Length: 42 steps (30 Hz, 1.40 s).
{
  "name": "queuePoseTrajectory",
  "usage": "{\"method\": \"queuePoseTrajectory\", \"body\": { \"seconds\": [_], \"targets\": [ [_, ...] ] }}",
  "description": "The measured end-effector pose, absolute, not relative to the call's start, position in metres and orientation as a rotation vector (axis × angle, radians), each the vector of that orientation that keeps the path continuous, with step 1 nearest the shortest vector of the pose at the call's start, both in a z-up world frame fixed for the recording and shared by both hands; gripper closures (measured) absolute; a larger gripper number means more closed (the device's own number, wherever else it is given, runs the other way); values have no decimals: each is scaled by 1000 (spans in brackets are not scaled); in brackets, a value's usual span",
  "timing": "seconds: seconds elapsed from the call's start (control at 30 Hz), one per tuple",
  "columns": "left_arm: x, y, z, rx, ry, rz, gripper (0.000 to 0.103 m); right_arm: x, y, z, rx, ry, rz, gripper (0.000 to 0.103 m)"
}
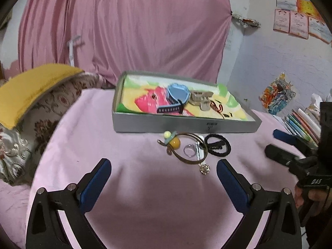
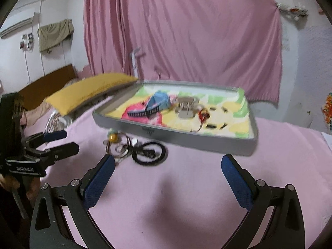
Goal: Organize jewelry
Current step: 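Withdraw both tools from the tray toward the remaining jewelry, then grasp the yellow-ball keychain with the left tool while the right tool grasps the black hair tie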
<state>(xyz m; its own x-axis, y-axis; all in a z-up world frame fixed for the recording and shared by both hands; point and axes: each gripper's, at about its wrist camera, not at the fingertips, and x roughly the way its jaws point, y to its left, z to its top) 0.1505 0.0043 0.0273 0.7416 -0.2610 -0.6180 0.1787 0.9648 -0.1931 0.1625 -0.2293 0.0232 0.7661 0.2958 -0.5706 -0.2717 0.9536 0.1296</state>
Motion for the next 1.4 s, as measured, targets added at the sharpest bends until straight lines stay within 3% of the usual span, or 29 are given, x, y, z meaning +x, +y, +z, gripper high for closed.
{"method": "queuePoseTrajectory", "body": {
  "seconds": [0.23,0.3,0.6,0.8,0.9,1.13,1.4],
  "targets": [
    [176,2,18,-144,783,-273,29,191,-217,4,-6,762,334,26],
    [184,2,16,-148,805,-281,38,198,-216,2,-9,784,335,41],
    [217,-4,12,-156,874,-301,50,229,-214,-6,-10,857,330,66],
    [228,-12,10,-125,900,-309,60,238,-201,-6,-24,865,364,67],
    [230,-12,9,-114,902,-309,65,241,-194,-7,-50,873,375,72],
    [232,-16,9,-92,904,-320,71,243,-186,-10,-118,882,373,74],
    [227,-20,10,-82,901,-327,78,236,-187,-8,-136,885,431,91]
  ]
}}
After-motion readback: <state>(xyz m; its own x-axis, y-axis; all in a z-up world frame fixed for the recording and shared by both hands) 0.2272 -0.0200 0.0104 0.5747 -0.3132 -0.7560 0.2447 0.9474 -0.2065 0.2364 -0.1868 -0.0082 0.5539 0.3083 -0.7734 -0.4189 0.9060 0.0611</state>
